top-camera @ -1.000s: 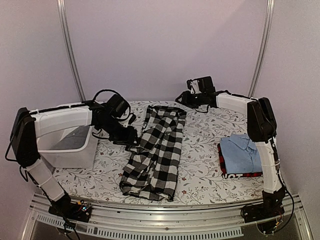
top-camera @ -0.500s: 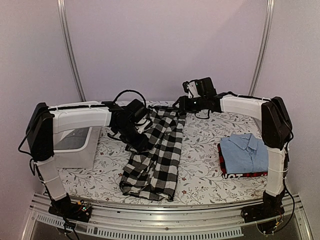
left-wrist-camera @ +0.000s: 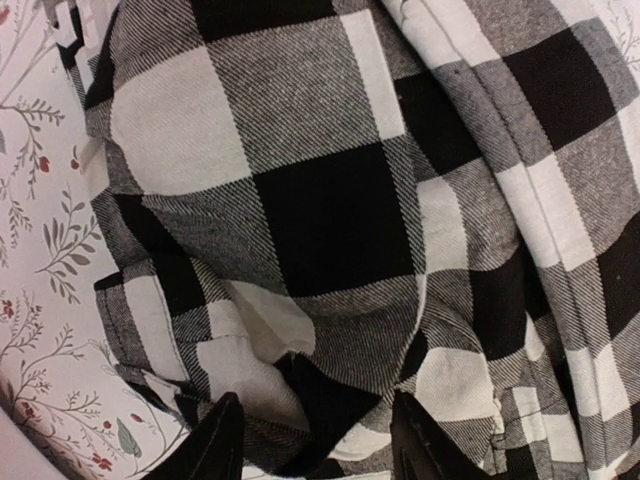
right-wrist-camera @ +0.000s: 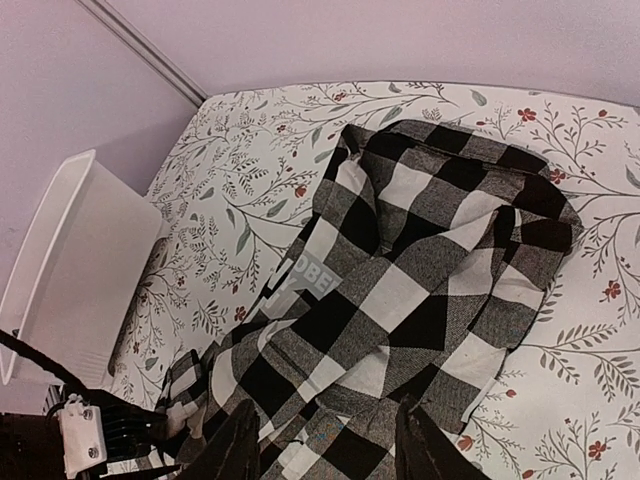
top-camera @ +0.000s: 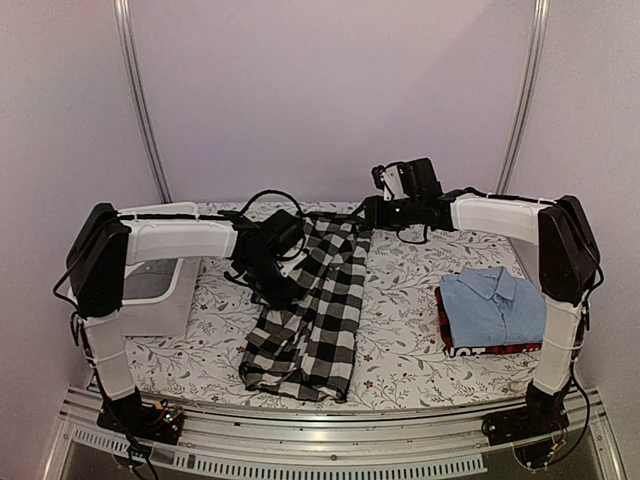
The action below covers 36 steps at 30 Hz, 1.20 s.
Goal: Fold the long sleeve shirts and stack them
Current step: Pick up the sleeve from the rectangle-folded shirt, then place the rectangle-folded shirt in the left sleeve.
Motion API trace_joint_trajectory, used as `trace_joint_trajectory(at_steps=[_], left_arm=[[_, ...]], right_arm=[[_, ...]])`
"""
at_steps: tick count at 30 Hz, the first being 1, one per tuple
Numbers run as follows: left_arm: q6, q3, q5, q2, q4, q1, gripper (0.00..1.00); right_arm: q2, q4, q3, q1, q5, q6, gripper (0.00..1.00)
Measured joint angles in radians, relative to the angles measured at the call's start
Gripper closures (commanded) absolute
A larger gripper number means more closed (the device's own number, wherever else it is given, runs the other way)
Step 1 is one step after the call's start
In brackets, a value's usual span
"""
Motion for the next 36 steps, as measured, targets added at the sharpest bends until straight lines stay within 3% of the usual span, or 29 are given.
trace_joint_trajectory(at_steps=[3,9,10,17,32,33,36], left_arm=[[0.009,0.003,-0.016,0.013,0.000,-0.001,0.63],[0.024,0.015,-0.039,0.013,0.006,-0.003,0.99],[0.021,0.015,-0.042,0.013,0.005,-0.003,1.00],[0.013,0.056,-0.040,0.002,-0.028,-0.010,1.00],[-0.027,0.319,0.073,-0.049,-0.194,-0.073,1.00],[-0.031,0.327,0.090,-0.046,-0.201,-0.080,0.99],[-0.044,0.349,0.146,-0.024,-0.206,-0.101,0.83]], right_arm=[[-0.004,0.006,-0.017,0.003,0.001,0.000,0.56],[-0.005,0.009,-0.042,0.004,0.003,0.000,0.56],[-0.006,0.009,-0.044,0.004,0.004,0.000,0.56],[-0.019,0.013,-0.056,0.006,0.016,0.000,0.56],[-0.024,0.002,-0.064,0.010,0.039,0.001,0.56],[-0.026,0.002,-0.064,0.010,0.042,0.001,0.56],[-0.032,0.001,-0.076,0.011,0.047,0.003,0.56]])
